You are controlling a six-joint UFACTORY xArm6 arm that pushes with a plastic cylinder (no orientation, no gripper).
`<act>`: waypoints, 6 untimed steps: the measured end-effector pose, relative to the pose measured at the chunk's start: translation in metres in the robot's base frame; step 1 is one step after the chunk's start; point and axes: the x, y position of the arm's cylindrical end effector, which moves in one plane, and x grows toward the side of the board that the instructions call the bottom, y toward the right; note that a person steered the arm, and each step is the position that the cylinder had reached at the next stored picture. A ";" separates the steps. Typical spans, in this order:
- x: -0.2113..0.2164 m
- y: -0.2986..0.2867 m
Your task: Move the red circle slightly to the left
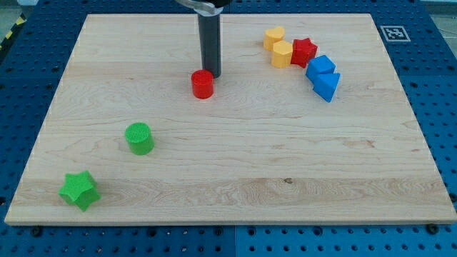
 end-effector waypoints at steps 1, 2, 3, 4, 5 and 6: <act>0.001 -0.005; 0.001 -0.029; -0.002 -0.008; -0.001 0.031; 0.030 0.020; 0.033 0.006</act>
